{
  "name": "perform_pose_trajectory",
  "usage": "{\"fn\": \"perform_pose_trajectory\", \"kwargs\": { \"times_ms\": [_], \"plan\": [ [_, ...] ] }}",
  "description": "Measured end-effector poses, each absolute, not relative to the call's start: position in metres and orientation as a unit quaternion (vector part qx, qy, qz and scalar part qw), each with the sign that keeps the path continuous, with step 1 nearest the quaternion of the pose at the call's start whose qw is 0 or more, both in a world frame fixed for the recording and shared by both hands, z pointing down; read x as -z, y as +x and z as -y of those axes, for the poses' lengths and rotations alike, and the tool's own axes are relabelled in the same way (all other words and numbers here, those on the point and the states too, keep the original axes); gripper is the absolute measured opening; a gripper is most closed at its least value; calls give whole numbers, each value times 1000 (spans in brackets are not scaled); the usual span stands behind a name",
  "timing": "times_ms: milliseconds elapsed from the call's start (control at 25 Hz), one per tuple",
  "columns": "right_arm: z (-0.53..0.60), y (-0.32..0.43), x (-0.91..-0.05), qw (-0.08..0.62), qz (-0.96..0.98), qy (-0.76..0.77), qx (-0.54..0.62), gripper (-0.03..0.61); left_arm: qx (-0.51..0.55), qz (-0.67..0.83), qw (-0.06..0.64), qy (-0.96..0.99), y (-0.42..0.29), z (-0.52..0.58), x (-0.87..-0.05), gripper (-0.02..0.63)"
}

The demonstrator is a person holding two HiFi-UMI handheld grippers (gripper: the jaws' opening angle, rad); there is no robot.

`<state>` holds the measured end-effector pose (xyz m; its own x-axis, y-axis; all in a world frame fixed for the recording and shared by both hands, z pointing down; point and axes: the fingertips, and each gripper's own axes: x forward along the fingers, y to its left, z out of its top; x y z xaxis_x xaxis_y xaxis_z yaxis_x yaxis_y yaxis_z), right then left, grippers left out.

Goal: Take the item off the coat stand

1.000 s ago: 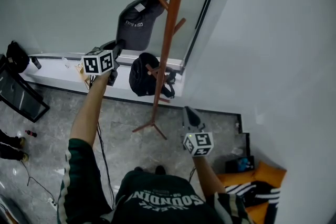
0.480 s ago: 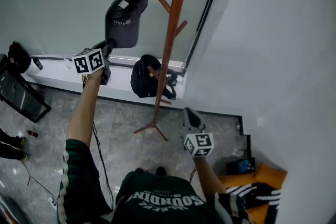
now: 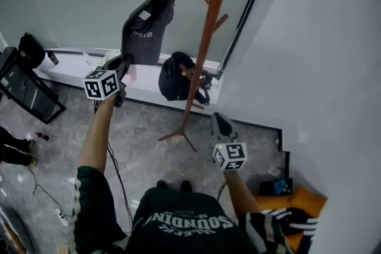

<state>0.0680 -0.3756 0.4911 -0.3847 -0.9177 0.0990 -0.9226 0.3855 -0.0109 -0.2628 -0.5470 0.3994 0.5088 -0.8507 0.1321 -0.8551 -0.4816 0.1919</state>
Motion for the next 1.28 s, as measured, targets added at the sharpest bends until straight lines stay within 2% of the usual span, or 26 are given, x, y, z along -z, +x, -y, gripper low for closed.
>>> {"fn": "perform_pose_trajectory", "kwargs": {
  "times_ms": [840, 1280],
  "plan": [
    [374, 35, -515, 63, 864, 499, -28, -2, 13, 486, 197, 851, -223, 391, -531, 15],
    [374, 31, -524, 81, 867, 491, -37, -2, 14, 488, 222, 844, -214, 373, -560, 15]
  ]
}}
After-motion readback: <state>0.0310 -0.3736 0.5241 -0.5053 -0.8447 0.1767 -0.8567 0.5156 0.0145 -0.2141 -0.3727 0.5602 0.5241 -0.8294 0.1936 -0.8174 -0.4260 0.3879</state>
